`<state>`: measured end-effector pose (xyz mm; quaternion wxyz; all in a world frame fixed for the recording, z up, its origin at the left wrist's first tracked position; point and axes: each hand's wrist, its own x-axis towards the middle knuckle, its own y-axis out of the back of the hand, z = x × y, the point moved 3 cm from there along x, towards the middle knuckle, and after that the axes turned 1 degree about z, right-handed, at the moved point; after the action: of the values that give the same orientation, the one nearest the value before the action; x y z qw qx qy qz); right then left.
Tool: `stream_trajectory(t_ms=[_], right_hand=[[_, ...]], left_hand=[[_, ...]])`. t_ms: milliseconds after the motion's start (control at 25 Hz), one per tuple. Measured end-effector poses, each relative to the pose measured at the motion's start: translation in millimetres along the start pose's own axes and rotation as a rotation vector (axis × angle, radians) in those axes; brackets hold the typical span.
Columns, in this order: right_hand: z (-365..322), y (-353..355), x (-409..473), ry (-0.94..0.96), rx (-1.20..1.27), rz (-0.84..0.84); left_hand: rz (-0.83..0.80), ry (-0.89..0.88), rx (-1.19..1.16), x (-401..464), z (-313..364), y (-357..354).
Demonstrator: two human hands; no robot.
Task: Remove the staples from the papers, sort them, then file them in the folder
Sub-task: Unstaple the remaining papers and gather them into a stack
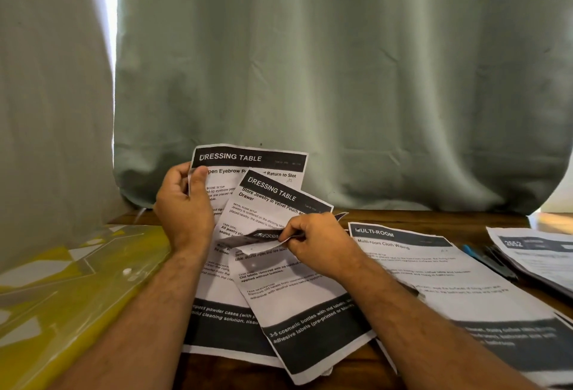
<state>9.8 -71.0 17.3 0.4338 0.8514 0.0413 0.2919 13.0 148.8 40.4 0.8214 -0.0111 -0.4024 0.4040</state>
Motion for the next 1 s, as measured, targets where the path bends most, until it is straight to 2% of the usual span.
stream_trajectory(t_ms=[240,480,600,800,1000], right_hand=[[-2.3,-1.3,0.5,0.033,-0.032,0.012],[-12.3,18.6,1.5,0.145,-0.05,0.341],[-14.0,26.1,0.0,0.143,-0.068,0.417],[-20.2,30.0,-6.2,0.178,-0.011,0.484],[-37.8,55.6,6.0,0.289,0.016,0.66]], left_hand=[[-0.031,-0.017,-0.013,-1.3,-0.4,-2.4],[-0.178,-0.022,0.022,-13.8,-0.3,-8.7],[-0.231,-0.061,0.056,-17.9,-1.4,-10.5],[-0.22,-0.088,0.063,-14.2,7.8,-11.9],[-0.176,-0.161,0.01,9.1,51.2,-20.9]])
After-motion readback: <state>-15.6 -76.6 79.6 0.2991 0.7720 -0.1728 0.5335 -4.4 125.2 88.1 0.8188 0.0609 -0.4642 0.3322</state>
